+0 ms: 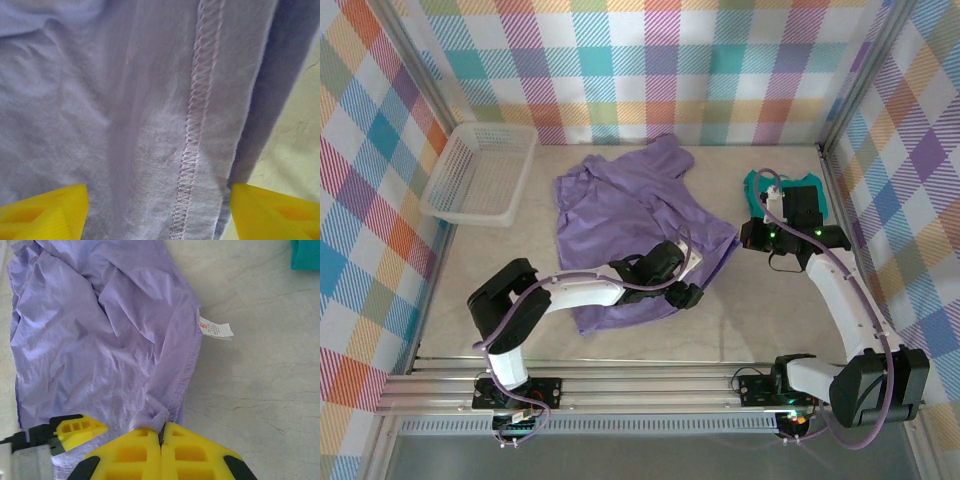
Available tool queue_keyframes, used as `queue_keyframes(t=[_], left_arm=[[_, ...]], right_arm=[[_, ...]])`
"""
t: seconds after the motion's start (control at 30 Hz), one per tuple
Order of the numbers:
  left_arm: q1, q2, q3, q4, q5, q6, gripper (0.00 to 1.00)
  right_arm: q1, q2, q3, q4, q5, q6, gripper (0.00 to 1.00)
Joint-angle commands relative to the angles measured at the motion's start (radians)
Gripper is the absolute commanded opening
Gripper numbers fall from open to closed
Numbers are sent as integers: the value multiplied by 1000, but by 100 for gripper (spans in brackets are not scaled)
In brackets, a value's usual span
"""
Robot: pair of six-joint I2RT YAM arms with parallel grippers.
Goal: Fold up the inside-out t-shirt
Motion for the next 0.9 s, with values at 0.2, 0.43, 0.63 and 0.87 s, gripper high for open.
queue_keyframes(t=[0.2,0.43,0.63,0.87], left_arm=[[21,50,51,-53,-16,41,54],[57,23,12,-104,-42,55,40],[85,-6,-37,-101,-27,57,22],[150,-145,-3,-145,46,-64,0]], right_arm=[[0,-24,22,-26,7,-9,0],[0,-20,39,-42,40,-21,0],[0,-18,36,-19,42,-11,0],[190,-88,-28,-9,520,-18,80]])
